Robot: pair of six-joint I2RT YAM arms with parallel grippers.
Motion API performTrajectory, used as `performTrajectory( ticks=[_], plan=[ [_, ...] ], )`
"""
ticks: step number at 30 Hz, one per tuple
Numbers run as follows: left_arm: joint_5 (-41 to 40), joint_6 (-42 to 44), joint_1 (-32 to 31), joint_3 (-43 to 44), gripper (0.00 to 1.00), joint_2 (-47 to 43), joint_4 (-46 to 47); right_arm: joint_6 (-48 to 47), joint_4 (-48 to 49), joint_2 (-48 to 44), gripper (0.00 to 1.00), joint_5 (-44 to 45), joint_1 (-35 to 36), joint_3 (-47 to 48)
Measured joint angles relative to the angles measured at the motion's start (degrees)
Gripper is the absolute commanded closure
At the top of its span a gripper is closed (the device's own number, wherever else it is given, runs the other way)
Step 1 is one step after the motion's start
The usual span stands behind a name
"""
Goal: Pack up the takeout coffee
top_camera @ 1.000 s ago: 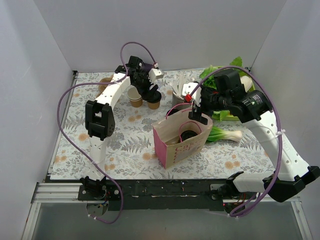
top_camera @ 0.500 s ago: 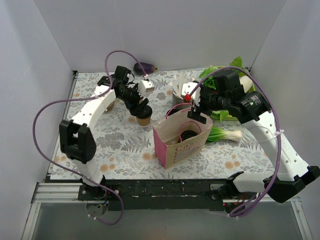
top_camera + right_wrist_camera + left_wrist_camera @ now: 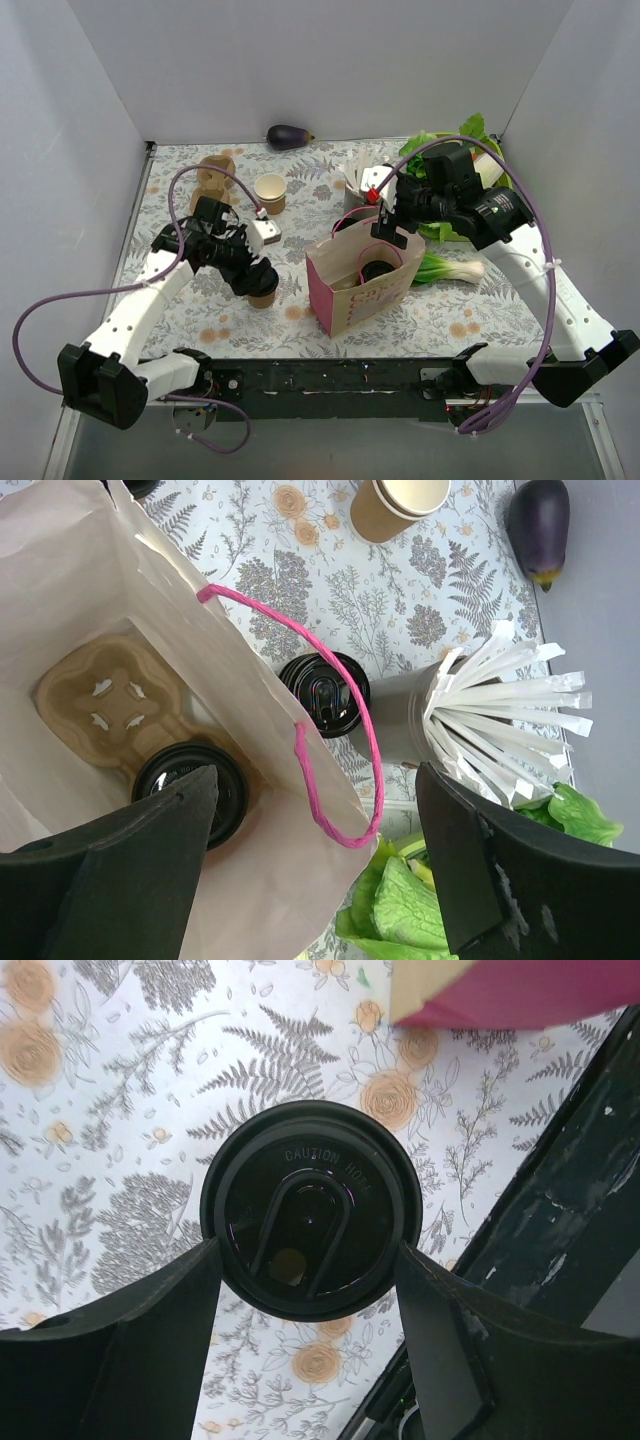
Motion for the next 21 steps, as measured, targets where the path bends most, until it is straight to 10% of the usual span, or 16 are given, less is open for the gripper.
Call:
performTrajectory(
  ticks=[13,21],
  plan=[
    [-2.4,-1.7,-0.4,-10.6,0.26,-12.2,2.4,1.4,2.8,-1.4,0.13,-1.4,0.0,-2.1],
    [1.5,5.1,-0.6,-7.6,0.21,-12.3,-4.6,2.5,4.5,-3.7,0.13,-1.7,0.0,-3.8]
  ],
)
